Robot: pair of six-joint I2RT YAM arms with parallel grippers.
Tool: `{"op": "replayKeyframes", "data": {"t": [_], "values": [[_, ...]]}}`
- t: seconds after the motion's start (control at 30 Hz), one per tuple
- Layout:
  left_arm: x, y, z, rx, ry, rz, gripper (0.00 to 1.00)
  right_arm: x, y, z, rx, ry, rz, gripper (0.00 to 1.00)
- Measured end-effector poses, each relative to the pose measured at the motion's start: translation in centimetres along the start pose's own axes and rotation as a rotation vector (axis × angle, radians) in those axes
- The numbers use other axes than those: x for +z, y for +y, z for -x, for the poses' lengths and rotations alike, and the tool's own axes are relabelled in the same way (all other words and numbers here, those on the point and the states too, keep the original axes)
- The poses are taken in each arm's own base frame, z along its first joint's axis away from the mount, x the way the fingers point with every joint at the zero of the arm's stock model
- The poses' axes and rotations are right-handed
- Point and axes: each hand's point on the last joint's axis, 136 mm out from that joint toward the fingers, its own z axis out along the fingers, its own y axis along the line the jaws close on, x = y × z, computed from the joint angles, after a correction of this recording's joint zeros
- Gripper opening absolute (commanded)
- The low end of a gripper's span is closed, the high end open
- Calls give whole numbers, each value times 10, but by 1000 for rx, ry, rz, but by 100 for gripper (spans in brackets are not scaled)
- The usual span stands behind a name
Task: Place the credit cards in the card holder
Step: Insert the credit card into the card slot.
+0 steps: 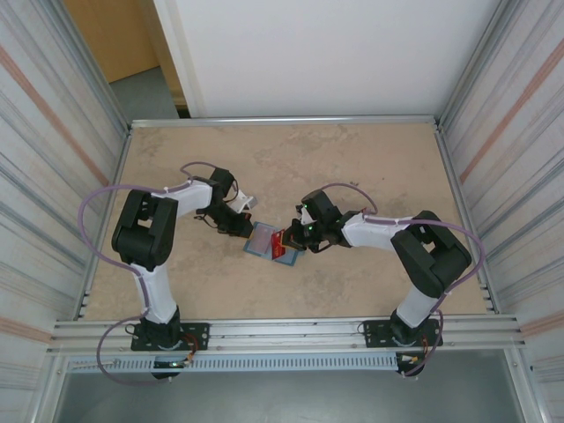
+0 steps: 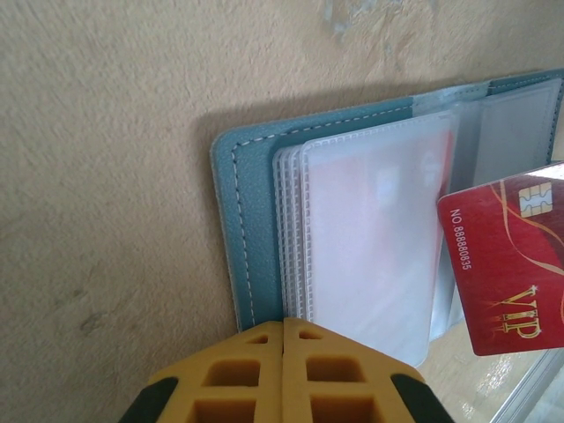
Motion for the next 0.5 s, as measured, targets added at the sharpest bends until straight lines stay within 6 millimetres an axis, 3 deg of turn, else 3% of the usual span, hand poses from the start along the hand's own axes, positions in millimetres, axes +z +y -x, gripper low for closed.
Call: {"op": "replayKeyframes", "data": {"t": [0.5], "values": [[0, 0, 0, 0, 0, 1, 0, -3, 1, -1, 4, -4, 5, 0]]}}
